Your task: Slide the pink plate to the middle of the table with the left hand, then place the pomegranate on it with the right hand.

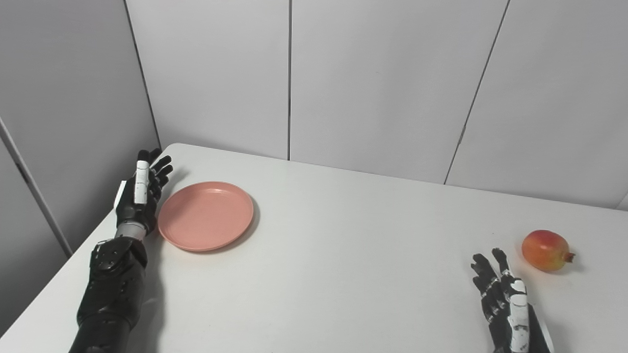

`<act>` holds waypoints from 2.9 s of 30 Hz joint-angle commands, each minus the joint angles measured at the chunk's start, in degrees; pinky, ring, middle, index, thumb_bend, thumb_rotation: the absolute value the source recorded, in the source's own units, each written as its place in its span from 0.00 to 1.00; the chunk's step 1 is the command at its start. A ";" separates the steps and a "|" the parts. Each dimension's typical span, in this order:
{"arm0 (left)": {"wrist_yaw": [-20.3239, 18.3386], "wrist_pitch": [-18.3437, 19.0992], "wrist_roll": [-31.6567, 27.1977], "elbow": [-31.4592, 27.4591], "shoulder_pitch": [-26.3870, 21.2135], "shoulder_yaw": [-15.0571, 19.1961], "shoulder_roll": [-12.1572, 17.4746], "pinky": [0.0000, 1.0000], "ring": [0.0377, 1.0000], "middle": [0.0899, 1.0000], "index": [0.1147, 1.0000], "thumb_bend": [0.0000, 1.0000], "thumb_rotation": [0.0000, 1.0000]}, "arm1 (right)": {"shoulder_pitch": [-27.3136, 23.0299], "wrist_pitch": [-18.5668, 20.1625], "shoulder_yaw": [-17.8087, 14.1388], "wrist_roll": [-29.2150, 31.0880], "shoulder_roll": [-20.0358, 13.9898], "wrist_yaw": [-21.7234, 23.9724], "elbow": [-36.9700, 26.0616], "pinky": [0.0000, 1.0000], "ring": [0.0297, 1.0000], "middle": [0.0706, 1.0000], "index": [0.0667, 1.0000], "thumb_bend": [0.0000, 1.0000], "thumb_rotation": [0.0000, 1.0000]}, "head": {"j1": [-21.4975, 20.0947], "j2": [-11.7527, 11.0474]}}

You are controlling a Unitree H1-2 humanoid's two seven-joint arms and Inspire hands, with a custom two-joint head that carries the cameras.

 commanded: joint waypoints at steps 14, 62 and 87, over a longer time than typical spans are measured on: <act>-2.91 5.12 -5.29 -11.11 2.62 0.13 -3.01 1.00 0.95 0.93 0.93 0.99 0.94 | 2.10 1.77 0.54 -1.43 1.18 -1.38 -0.32 0.99 0.93 0.89 0.97 0.79 1.00 | -0.62 1.17; -0.80 14.59 -2.18 -20.30 6.99 -5.85 -9.08 0.88 0.87 0.87 0.90 0.96 0.91 | 1.91 3.27 1.19 -1.62 0.93 -1.69 -1.24 0.98 0.93 0.88 0.96 0.79 1.00 | -1.02 2.52; 1.84 16.55 2.87 -22.57 8.38 -9.95 -13.32 0.92 0.91 0.92 0.98 1.00 0.91 | 1.58 3.87 1.67 -1.65 1.18 -1.66 -1.70 0.99 0.93 0.89 0.96 0.78 1.00 | -1.08 2.99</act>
